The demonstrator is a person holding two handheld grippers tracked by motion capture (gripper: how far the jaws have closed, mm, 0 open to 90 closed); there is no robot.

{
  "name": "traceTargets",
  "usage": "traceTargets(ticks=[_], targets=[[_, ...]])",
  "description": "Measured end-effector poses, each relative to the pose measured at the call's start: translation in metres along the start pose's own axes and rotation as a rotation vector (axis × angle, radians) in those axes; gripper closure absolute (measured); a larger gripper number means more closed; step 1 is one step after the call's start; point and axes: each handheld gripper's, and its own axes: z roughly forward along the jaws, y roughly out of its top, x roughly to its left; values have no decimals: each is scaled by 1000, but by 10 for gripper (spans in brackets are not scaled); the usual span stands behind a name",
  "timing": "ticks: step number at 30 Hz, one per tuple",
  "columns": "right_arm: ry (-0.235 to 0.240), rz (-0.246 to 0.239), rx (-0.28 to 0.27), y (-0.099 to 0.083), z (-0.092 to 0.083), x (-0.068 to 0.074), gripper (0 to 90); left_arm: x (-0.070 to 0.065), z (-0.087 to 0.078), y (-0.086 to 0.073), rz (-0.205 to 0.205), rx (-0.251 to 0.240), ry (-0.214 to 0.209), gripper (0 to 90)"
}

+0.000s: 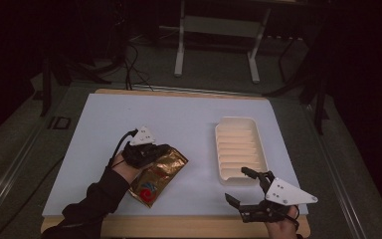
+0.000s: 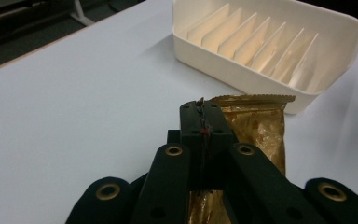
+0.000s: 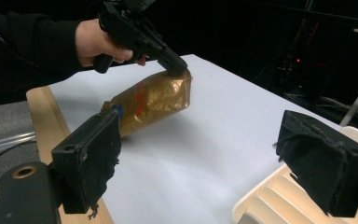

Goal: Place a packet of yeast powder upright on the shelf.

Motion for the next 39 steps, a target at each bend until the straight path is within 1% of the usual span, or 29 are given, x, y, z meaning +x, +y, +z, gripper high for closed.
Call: traceTargets(ticks=[2,3,5,6,7,8,9,11,12,15,17,19,21,22,24,26,28,29,30,32,33,34,36,37,39], targets=[[-4,5,-10,1,0,0,138,-4,-4,1,5,-6,9,898],[-18,8,-17,2,-1,0,140,-5,-6,1,8,-11,3,898],[-17,14,-25,2,-2,0,141,-9,-10,2,14,-18,0,898],[-21,13,-24,4,-2,0,142,-10,-13,3,17,-26,-10,898],[-26,9,-28,5,-3,0,160,-12,-15,4,21,-29,-12,898],[-18,7,-29,6,-3,0,164,-14,-17,5,24,-34,-12,898],[-21,-7,-19,8,-3,1,164,-15,-18,5,24,-37,-18,898],[-33,-48,-8,9,-2,3,164,-18,-22,7,24,-54,-16,898],[-35,-62,-11,9,-2,3,164,-20,-25,8,23,-59,-18,898],[-26,-69,-21,12,-1,4,159,-24,-31,12,21,-86,-22,899],[-27,-63,-20,16,-1,3,145,-27,-33,14,23,-99,-25,899],[-17,-27,-22,19,-2,0,132,-29,-35,17,18,-111,-18,899],[13,1,-18,23,0,-4,116,-31,-37,19,4,-125,-20,899],[22,9,-12,25,1,-6,110,-31,-37,19,5,-136,-24,899],[30,8,-1,28,5,-10,107,-33,-39,21,-4,-156,-26,899],[32,16,-1,31,9,-13,106,-35,-40,23,-7,-180,-27,899],[15,21,-2,35,13,-15,101,-36,-41,25,-19,-201,-28,900],[27,28,-5,37,15,-17,102,-37,-42,27,-20,-212,-21,900],[34,32,-3,39,17,-18,102,-38,-43,29,-14,-224,-24,900],[33,20,4,44,22,-20,102,-40,-45,31,-19,-246,-26,900],[39,20,3,46,24,-20,102,-41,-46,32,-17,-262,-32,900],[44,18,1,48,26,-21,103,-42,-47,33,-18,-276,-28,900],[51,18,8,53,31,-24,118,-44,-47,35,-21,-293,-43,900],[56,18,5,55,33,-25,119,-47,-48,36,-20,-306,-42,900],[77,26,12,59,38,-27,130,-48,-47,37,-15,-309,-63,900]])
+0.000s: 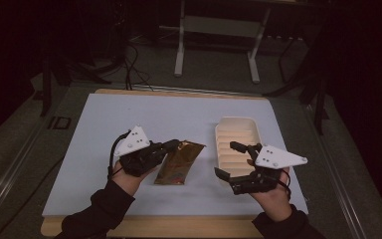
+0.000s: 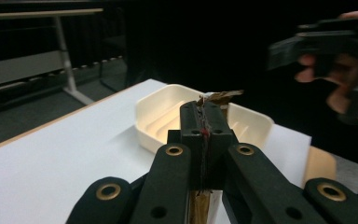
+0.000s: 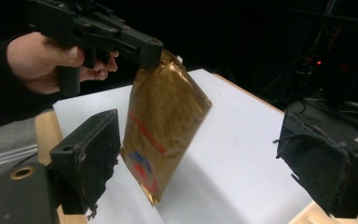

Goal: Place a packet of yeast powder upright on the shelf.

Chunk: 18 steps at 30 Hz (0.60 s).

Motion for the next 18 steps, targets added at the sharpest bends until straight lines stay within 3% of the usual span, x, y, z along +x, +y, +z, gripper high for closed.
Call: traceTargets(ticks=[13,18], targets=[[61,33,33,1,24,-8,164,-13,1,3,-21,-61,-60,900],[111,39,59,1,34,-9,176,-21,1,8,-22,-92,-97,900]])
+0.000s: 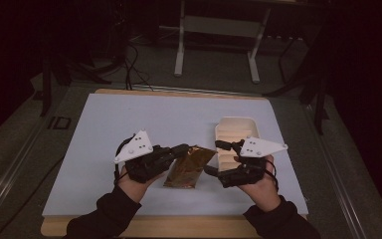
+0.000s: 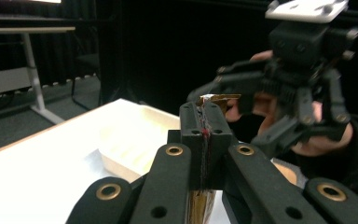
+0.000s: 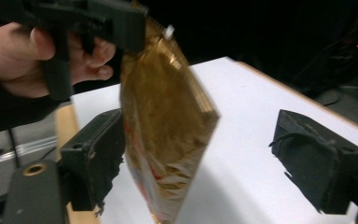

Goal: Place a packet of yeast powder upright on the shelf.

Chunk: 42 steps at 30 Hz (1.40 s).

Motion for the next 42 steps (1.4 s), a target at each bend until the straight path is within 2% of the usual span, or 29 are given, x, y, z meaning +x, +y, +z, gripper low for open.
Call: traceTargets(ticks=[4,7,12,14,18,21,24,28,30,32,33,34,36,38,42], targets=[[25,-8,27,-2,6,3,235,-5,3,3,5,-11,-20,900],[50,-17,34,-5,8,6,312,-9,5,5,7,-23,-30,900],[110,-18,64,-9,10,9,412,-13,6,10,5,-37,-46,900],[113,-24,66,-9,11,10,448,-14,6,11,6,-40,-53,900],[172,-25,88,-8,10,9,595,-16,6,12,0,-47,-59,899],[206,-23,100,-8,9,8,658,-14,6,11,-11,-47,-79,899],[244,-24,124,-7,9,7,688,-14,6,11,0,-31,-87,898],[256,-35,150,-5,9,7,697,-10,5,11,1,-22,-115,893],[265,-31,152,-4,9,6,699,-9,4,11,21,-28,-107,876],[269,-30,154,-3,10,4,700,-9,3,11,23,-33,-127,816],[269,-30,154,-3,10,4,700,-9,3,11,23,-33,-127,724],[267,-37,158,-2,9,4,700,-8,2,12,18,-36,-131,724],[261,-40,145,1,6,0,700,-7,-1,11,17,-29,-159,559],[250,-50,142,3,2,-3,700,-7,-5,10,23,-44,-159,513],[242,-63,124,8,-6,-10,700,-3,-9,8,1,-34,-180,350]])
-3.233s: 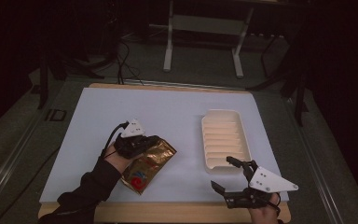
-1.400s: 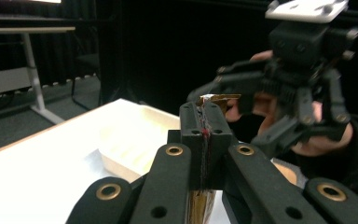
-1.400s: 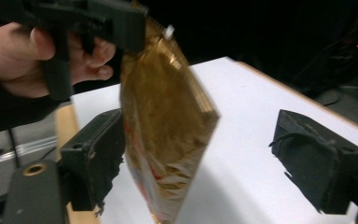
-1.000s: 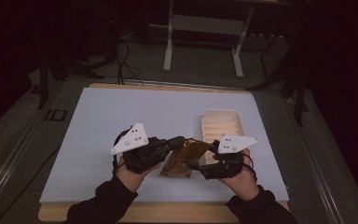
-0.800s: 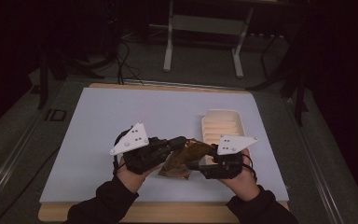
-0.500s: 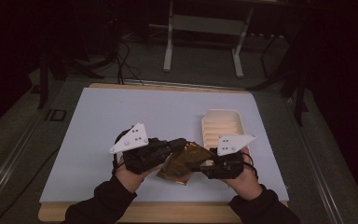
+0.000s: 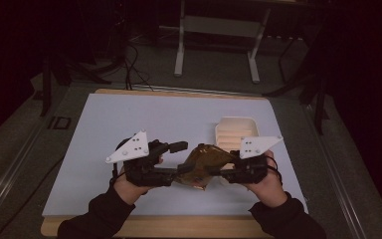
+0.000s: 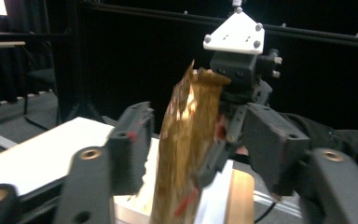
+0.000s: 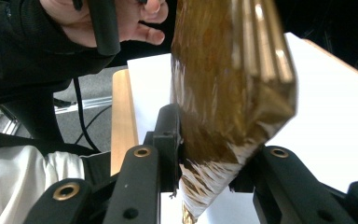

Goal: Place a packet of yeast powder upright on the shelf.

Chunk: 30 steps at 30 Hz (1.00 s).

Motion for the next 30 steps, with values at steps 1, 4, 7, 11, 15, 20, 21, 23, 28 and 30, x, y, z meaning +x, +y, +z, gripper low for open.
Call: traceTargets(ticks=[1,4,7,11,15,20,21,23,28,30], targets=[[0,-5,-5,1,-2,-1,700,1,0,-1,5,10,-1,283],[-7,-26,-9,5,-10,-5,700,3,-2,-6,7,20,-5,171],[-26,-61,-20,10,-18,-9,700,4,-6,-9,-13,38,3,126],[-42,-103,-33,16,-32,-17,699,7,-10,-16,-31,67,41,39],[-68,-120,-41,21,-48,-28,699,10,-14,-22,-46,114,69,19],[-101,-122,-34,23,-67,-41,699,12,-24,-30,-24,138,134,0],[-106,-126,-34,22,-70,-44,699,12,-26,-32,-19,145,145,0],[-107,-127,-28,19,-76,-50,700,12,-30,-36,-16,160,155,0],[-104,-123,23,6,-84,-58,699,13,-36,-47,-25,163,147,0],[-93,-112,34,-1,-85,-60,699,14,-37,-53,-24,168,151,0]])
